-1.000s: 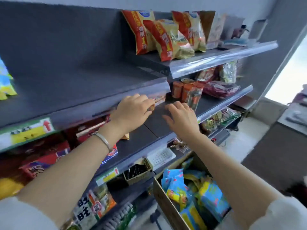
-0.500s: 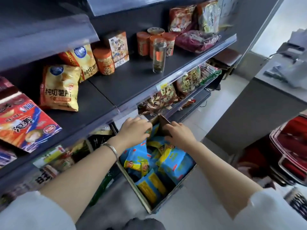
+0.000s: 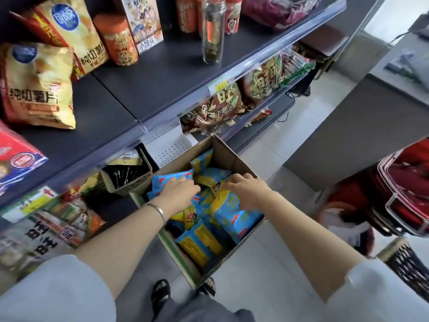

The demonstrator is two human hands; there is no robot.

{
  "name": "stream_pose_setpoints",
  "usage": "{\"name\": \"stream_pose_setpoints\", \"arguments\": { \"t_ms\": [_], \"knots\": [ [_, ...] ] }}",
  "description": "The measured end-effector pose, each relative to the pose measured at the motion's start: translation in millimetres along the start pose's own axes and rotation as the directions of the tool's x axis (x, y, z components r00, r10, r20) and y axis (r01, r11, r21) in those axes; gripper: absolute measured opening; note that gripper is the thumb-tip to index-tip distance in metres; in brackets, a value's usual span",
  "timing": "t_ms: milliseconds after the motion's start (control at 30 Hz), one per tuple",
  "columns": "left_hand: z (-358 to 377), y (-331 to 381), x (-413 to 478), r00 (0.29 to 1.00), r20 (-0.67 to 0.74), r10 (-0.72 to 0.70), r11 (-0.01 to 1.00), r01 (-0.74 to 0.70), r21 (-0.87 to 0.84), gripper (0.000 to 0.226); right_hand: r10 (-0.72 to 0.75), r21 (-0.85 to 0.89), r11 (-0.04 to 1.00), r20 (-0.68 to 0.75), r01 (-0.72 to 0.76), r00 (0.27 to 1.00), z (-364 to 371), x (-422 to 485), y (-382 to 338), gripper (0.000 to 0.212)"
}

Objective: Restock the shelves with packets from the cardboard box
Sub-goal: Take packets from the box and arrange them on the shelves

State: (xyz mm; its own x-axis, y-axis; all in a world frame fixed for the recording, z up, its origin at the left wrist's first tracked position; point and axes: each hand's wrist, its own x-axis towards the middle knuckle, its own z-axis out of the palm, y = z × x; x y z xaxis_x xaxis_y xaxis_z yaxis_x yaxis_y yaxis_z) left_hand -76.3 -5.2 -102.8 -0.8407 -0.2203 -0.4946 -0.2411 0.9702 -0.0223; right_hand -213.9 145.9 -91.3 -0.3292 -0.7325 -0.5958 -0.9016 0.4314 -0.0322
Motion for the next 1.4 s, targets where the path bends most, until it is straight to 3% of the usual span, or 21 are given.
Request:
{"name": "stream_pose_setpoints", "arguments": {
  "t_ms": [100,167,367,500,633,767,900,1067,1167,1233,1400],
  "knots": [
    [9,4,1,1.0,0.0,-0.002,0.998,0.002,0.059,0.033,0.213,0.098,0.973,-0.065,-0.207,0.975,-5,-7,-10,0.054],
    [13,6,1,1.0,-0.005,0.001,0.996,0.0,0.086,0.035,0.339,0.179,0.929,-0.054,-0.325,0.939,-1,-8,-17,0.061],
    [18,9,6,0.999,-0.013,-0.032,0.995,0.033,0.089,0.037,0.471,0.337,0.83,0.001,-0.444,0.882,18,-7,-27,0.083],
    [20,14,8,0.998,0.003,-0.058,0.988,0.057,0.144,0.032,0.45,0.461,0.802,-0.049,-0.379,0.892,22,-2,-37,0.067],
    [20,14,9,0.996,0.003,-0.089,0.975,0.087,0.206,0.031,0.521,0.646,0.695,-0.151,-0.315,0.84,32,5,-53,0.053],
    [17,11,8,0.994,0.0,-0.11,0.967,0.107,0.233,0.034,0.572,0.76,0.589,-0.151,-0.276,0.806,39,8,-64,0.078],
    [10,5,4,0.994,0.012,-0.111,0.973,0.106,0.204,0.033,0.587,0.789,0.566,-0.184,-0.238,0.788,38,5,-66,0.092],
    [-28,-17,-7,0.988,-0.095,-0.124,0.988,0.131,0.077,0.021,0.575,0.806,0.563,-0.223,-0.183,0.787,9,-3,-63,0.084],
    [-57,-38,-16,0.963,-0.209,-0.173,0.984,0.162,-0.066,0.008,0.584,0.807,0.565,-0.243,-0.173,0.775,-19,-11,-60,0.048],
    [-75,-52,-23,0.947,-0.239,-0.214,0.97,0.177,-0.166,0.012,0.566,0.791,0.597,-0.301,-0.131,0.767,-39,-18,-58,0.024],
    [-131,-84,-54,0.888,-0.346,-0.303,0.914,0.167,-0.371,0.018,0.532,0.793,0.608,-0.43,0.023,0.729,-101,-31,-58,0.035]
  ]
}}
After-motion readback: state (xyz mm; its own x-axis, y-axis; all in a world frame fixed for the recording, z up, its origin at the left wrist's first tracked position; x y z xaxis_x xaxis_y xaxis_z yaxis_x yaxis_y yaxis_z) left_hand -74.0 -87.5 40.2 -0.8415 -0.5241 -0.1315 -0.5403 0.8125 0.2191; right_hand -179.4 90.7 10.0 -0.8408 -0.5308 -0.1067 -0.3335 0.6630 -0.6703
